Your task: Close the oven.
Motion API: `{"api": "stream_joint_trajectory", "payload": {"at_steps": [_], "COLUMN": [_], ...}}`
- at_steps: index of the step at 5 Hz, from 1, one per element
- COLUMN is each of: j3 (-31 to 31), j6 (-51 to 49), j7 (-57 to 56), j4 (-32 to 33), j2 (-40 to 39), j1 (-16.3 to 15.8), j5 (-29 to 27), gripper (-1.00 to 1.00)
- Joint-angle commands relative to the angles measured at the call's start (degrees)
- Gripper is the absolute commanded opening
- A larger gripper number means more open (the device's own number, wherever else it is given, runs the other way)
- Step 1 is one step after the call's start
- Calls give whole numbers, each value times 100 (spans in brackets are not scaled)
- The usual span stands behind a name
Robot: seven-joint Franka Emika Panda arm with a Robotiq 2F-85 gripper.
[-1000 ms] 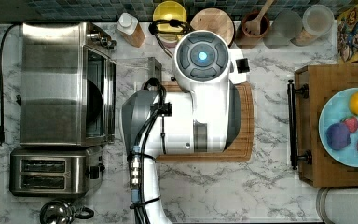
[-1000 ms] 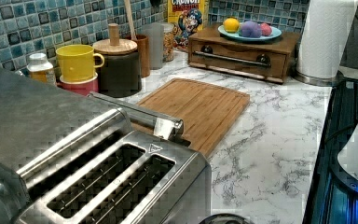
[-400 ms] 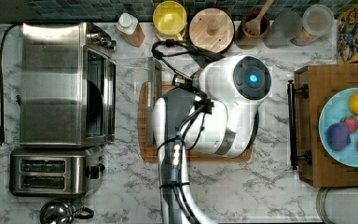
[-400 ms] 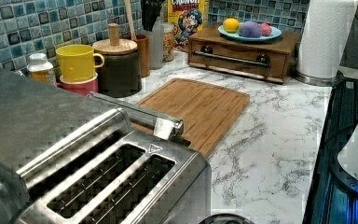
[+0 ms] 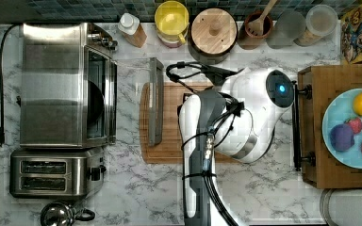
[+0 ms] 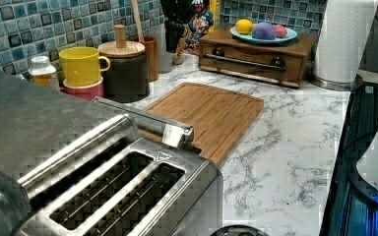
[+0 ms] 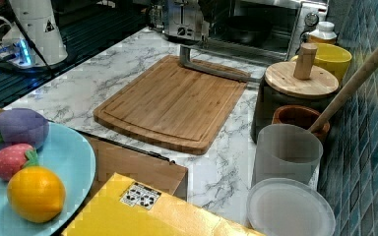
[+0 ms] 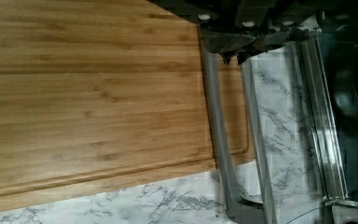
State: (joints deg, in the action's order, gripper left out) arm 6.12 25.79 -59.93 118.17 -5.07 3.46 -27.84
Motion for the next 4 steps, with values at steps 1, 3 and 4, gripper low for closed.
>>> {"api": "stream_joint_trajectory", "payload": {"at_steps": [1, 3, 4], "j3": [-230, -68, -85], "j6": [395, 993, 994], "j7": [-1816, -2146, -2282], "j4": [867, 646, 448], "j2": [177, -697, -960], "j1": [-76, 68, 77], "j5": [-1725, -2278, -2377], "gripper": [-100, -100, -100]}}
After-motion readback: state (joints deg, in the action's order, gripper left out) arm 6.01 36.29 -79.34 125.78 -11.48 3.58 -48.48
